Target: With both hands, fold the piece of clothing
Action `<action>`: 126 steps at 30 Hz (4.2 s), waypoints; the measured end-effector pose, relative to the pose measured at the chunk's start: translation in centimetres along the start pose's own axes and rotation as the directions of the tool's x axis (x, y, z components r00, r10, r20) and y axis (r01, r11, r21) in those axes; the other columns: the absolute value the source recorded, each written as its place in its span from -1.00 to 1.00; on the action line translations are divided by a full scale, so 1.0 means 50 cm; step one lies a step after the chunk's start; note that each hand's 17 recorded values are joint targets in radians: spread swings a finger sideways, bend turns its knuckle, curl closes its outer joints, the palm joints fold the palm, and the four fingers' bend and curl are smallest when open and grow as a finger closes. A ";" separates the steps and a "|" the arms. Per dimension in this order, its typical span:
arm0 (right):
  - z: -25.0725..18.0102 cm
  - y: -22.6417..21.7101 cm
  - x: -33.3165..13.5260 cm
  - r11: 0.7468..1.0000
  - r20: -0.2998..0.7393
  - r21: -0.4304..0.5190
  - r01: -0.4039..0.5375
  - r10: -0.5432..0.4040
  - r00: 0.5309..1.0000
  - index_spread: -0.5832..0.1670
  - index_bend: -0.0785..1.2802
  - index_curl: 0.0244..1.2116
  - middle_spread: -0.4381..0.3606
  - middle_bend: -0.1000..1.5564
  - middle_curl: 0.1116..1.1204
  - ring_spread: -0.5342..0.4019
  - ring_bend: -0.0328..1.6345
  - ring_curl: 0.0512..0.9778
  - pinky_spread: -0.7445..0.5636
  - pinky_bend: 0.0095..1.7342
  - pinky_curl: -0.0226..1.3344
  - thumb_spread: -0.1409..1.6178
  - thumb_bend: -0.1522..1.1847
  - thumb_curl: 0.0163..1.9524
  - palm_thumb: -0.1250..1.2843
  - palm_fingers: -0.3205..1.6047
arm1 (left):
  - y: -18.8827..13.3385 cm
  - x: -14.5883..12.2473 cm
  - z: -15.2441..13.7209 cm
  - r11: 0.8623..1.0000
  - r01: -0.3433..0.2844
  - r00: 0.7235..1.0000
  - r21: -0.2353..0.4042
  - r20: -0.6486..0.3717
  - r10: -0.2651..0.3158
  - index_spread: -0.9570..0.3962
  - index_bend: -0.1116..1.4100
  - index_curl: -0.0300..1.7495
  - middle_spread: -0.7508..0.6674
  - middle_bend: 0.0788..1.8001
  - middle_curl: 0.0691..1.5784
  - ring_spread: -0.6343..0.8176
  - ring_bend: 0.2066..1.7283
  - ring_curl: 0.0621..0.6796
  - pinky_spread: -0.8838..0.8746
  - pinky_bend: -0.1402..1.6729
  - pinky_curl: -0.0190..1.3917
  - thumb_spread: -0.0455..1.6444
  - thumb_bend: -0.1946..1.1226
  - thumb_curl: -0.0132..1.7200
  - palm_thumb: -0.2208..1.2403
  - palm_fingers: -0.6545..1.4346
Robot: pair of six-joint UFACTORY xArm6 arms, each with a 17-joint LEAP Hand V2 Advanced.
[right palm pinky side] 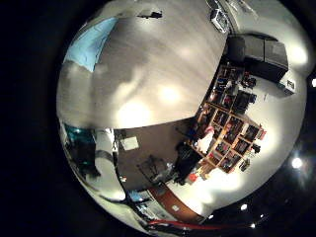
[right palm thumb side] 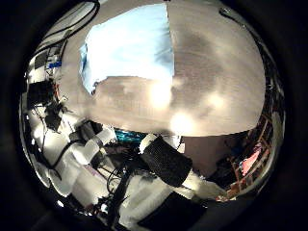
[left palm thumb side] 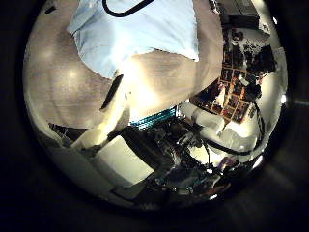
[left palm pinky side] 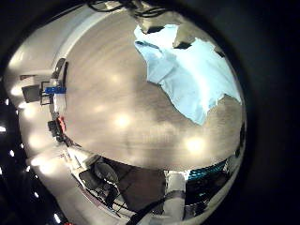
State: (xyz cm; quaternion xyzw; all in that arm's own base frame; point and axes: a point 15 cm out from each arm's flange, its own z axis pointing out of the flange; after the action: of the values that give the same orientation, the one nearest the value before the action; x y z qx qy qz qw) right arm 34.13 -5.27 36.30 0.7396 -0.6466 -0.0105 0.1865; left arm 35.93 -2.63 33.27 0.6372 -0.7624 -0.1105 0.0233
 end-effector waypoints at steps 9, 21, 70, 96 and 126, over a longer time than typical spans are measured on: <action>0.009 0.003 -0.004 1.000 0.003 -0.011 0.003 -0.003 1.000 -0.40 -0.65 -0.56 -0.01 -0.45 -0.48 0.22 -0.22 -0.66 0.59 -0.25 -0.74 0.63 -0.79 -0.75 -0.38 -0.42 | 0.017 0.004 0.022 0.999 -0.010 1.000 -0.036 0.019 0.011 0.30 -0.60 -0.45 0.24 -0.88 -0.66 0.27 -0.57 -0.54 0.41 -0.61 -0.48 0.47 -0.73 -0.60 -0.01 -0.10; 0.027 0.007 0.012 0.998 0.027 -0.041 -0.051 0.052 0.998 -0.41 -0.65 -0.57 -0.05 -0.42 -0.47 0.19 -0.22 -0.65 0.57 -0.26 -0.74 0.64 -0.79 -0.76 -0.39 -0.39 | -0.044 -0.044 0.126 0.997 -0.055 0.998 -0.062 -0.019 0.054 0.37 -0.67 -0.51 0.30 -0.88 -0.66 0.33 -0.49 -0.48 0.41 -0.52 -0.44 0.41 -0.77 -0.62 -0.19 -0.21; 0.062 -0.018 -0.001 0.994 0.051 -0.092 -0.058 0.063 0.997 -0.43 -0.64 -0.54 -0.06 -0.43 -0.46 0.18 -0.23 -0.64 0.53 -0.27 -0.75 0.64 -0.79 -0.76 -0.39 -0.39 | -0.085 0.018 0.309 0.916 -0.128 0.981 -0.380 0.085 0.173 0.13 -0.43 -0.38 -0.34 -0.32 -0.31 -0.33 -0.33 -0.38 0.09 -0.62 -0.56 0.19 -0.74 -0.60 -0.18 0.10; 0.086 -0.042 -0.021 0.993 0.048 -0.112 -0.026 0.031 0.998 -0.43 -0.66 -0.55 -0.13 -0.43 -0.46 0.03 -0.15 -0.59 0.47 -0.29 -0.75 0.64 -0.79 -0.76 -0.38 -0.32 | -0.066 0.021 0.254 0.911 -0.136 0.983 -0.389 0.060 0.172 -0.49 -0.28 0.08 -0.69 0.02 -0.03 -0.85 0.21 0.31 -0.79 -0.03 -0.24 0.33 -0.72 -0.49 0.35 0.70; 0.253 -0.131 -0.192 0.961 -0.018 -0.205 0.186 -0.193 0.981 0.15 -0.64 -0.53 -0.17 -0.33 -0.27 -0.38 0.08 -0.36 0.13 -0.16 -0.73 0.31 -0.80 -0.56 0.13 -0.48 | -0.060 0.025 0.174 0.911 -0.153 0.984 -0.382 0.027 0.177 -0.68 -0.46 0.42 -0.70 0.07 0.04 -0.83 0.30 0.41 -0.83 0.05 -0.09 0.36 -0.73 -0.37 0.36 0.66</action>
State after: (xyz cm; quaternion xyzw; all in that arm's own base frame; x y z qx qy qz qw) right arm 35.54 1.23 20.47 0.7753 -0.5649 -0.0801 0.2708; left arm 37.06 -3.15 24.08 0.5504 -0.7781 -0.2725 0.1316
